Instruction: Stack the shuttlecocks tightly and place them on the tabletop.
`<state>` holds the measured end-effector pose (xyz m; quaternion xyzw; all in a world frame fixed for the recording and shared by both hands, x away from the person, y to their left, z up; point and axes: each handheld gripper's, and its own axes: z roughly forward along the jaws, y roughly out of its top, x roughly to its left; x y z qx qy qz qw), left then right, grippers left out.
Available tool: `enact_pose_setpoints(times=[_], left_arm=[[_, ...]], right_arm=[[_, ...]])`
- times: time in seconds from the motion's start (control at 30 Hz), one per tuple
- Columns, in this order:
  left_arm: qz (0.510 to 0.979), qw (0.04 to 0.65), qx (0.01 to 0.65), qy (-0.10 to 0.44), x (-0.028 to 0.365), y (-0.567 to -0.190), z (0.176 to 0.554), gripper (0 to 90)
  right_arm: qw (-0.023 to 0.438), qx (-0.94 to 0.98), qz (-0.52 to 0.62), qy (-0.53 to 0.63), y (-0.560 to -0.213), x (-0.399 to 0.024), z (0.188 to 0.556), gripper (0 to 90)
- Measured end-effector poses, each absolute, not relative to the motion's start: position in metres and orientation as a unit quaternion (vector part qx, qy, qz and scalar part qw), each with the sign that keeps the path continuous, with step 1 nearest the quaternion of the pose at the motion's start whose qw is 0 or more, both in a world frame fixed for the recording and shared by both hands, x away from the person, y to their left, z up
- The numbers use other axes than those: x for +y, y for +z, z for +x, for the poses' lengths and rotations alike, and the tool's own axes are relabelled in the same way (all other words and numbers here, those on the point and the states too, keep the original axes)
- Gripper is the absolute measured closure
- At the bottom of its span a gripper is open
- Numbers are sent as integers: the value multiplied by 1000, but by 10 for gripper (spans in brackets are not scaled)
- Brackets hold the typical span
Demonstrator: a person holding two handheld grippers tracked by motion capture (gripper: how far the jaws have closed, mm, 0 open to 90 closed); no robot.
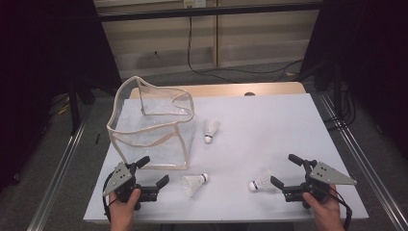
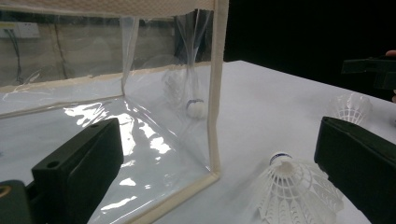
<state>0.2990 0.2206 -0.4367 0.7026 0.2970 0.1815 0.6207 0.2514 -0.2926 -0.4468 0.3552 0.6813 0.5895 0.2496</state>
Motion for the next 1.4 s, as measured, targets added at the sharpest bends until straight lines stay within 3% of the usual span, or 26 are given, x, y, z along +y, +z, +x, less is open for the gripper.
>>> enact_pose_setpoints(times=[1.07, 1.4], left_arm=[[727, 609, 273, 163, 204, -433, 297, 14], [755, 592, 247, 139, 193, -432, 297, 16]], right_arm=[[250, 682, 353, 589, -447, -292, 252, 0], [250, 681, 355, 590, -447, -292, 252, 0]])
